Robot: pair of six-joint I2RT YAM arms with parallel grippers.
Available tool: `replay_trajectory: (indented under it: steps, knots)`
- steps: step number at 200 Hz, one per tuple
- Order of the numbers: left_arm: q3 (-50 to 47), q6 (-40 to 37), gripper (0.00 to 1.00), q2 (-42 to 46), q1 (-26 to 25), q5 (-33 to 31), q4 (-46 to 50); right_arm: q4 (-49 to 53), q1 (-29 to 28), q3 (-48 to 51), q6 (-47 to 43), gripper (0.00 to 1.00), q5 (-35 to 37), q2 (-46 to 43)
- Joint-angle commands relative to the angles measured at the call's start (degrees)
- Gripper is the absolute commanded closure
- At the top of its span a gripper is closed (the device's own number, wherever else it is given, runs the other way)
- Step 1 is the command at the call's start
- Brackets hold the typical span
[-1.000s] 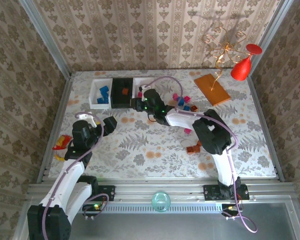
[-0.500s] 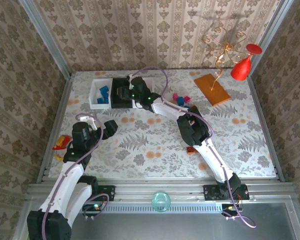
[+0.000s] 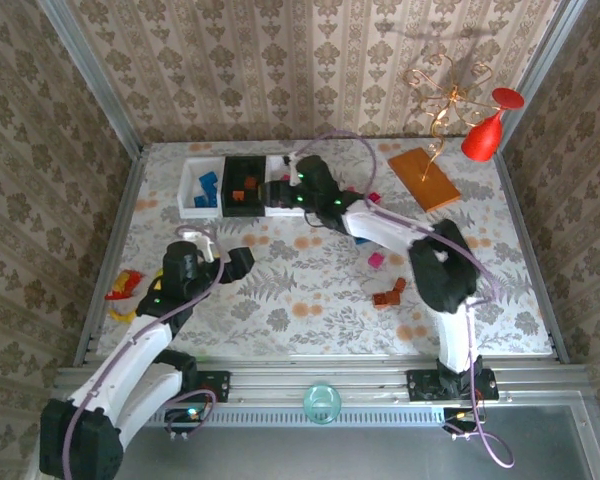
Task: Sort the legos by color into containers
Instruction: Pick up the lego from the bottom-center of the table.
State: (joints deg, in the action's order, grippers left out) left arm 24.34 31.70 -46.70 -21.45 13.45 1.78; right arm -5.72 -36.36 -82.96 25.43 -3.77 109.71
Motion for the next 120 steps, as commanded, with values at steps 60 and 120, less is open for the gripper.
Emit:
replay_trajectory:
  steps: [60, 120]
  knots:
    - [6.66, -8.27, 0.09, -10.17, -15.77, 3.05, -8.71, 28.18, 0.34, 32.87, 0.82, 0.15, 17.51, -32.08]
    - [7.96, -15.78, 0.09, -18.91, -24.93, 5.99, -16.85, 41.93, -5.57, 43.95, 13.28, 0.17, 19.82, -43.16]
